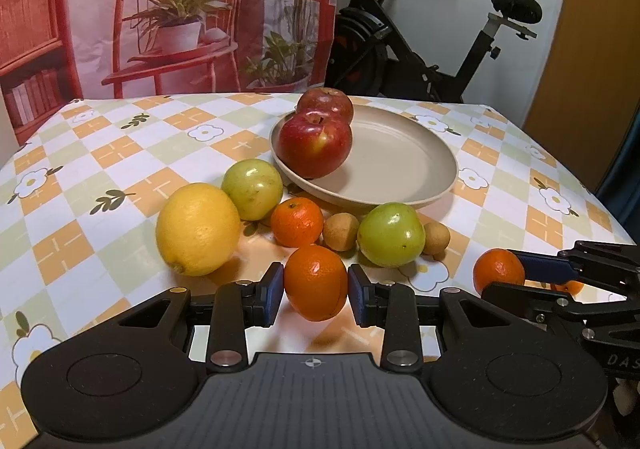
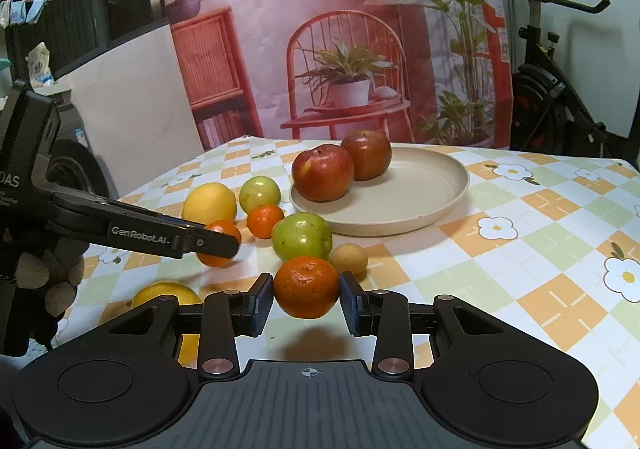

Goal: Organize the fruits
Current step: 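Carry the tangerine toward the plate with the right gripper while the left gripper grasps another tangerine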

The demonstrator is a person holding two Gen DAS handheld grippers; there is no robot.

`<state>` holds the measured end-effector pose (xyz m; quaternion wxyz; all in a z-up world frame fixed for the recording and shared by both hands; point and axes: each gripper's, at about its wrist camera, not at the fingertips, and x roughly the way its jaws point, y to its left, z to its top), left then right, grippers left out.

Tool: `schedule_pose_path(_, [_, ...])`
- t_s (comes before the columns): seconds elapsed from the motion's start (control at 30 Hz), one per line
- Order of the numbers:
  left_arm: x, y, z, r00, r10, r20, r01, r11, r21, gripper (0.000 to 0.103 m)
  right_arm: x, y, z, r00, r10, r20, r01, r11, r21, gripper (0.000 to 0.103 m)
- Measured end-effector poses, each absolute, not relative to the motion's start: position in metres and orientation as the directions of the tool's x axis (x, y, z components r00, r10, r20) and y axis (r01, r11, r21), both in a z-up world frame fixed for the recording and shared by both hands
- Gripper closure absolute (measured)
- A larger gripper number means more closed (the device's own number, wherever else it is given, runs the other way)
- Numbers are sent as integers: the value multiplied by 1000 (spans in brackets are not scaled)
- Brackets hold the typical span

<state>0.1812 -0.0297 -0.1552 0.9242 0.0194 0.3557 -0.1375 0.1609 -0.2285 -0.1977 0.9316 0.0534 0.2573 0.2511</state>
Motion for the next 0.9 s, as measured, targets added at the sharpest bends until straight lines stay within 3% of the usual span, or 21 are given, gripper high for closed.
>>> schedule_pose_path(0.6, [170, -29, -135, 765, -245, -596, 279, 960, -37, 67, 163, -232, -194, 732, 502, -461, -441, 865, 240, 70])
schedule_pose_path(0.9, [184, -37, -117, 784, -275, -557, 317, 948, -22, 66, 183, -243, -154, 753, 493, -437, -449, 869, 206, 70])
